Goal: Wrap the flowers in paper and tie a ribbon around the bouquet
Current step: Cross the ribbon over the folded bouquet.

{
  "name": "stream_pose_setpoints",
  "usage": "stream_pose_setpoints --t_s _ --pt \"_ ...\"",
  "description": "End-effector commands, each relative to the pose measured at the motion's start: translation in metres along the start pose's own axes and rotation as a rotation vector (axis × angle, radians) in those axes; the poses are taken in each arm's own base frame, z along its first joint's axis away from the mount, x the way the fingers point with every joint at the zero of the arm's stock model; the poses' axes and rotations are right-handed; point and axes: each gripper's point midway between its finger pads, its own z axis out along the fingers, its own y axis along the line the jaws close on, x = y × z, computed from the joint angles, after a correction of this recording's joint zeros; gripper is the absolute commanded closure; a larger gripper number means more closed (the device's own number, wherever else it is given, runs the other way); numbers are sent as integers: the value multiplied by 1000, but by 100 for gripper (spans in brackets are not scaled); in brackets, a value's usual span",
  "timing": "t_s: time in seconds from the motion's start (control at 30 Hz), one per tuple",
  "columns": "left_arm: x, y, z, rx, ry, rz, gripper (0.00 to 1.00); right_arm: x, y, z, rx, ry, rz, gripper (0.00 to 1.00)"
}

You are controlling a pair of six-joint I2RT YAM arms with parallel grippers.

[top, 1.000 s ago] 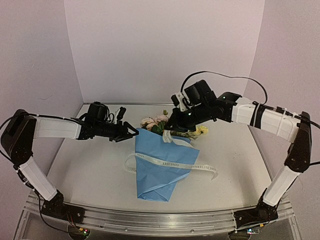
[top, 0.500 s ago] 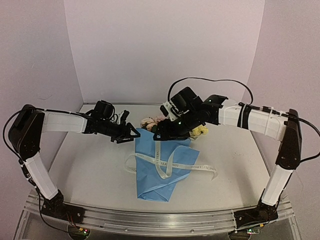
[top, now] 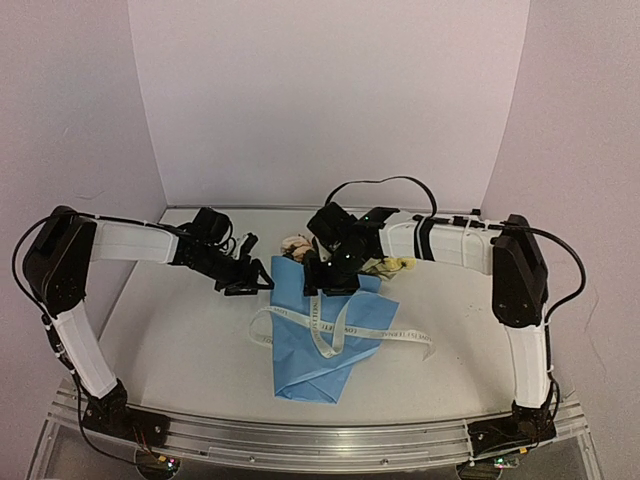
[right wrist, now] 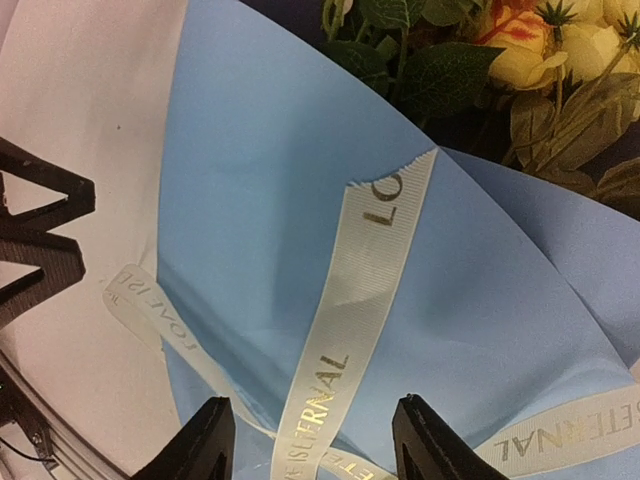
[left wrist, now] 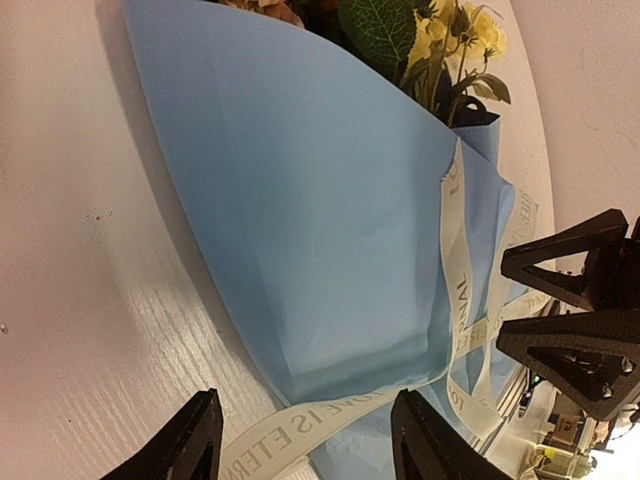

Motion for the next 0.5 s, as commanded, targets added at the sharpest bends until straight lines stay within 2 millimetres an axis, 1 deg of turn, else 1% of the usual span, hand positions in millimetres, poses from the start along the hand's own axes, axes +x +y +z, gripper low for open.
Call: stream_pose_setpoints --t_s 0.0,0.13,0.33,0.47 --pt "-10 -5 6 29 27 59 40 -20 6 1 9 -52 39 47" --pt "-8 -4 12 40 54 68 39 -20 3 9 22 -48 47 49" --pt "-6 1 17 33 80 74 38 -15 -8 17 68 -46 65 50" --pt "-3 1 20 41 89 74 39 -9 -7 25 61 -20 71 52"
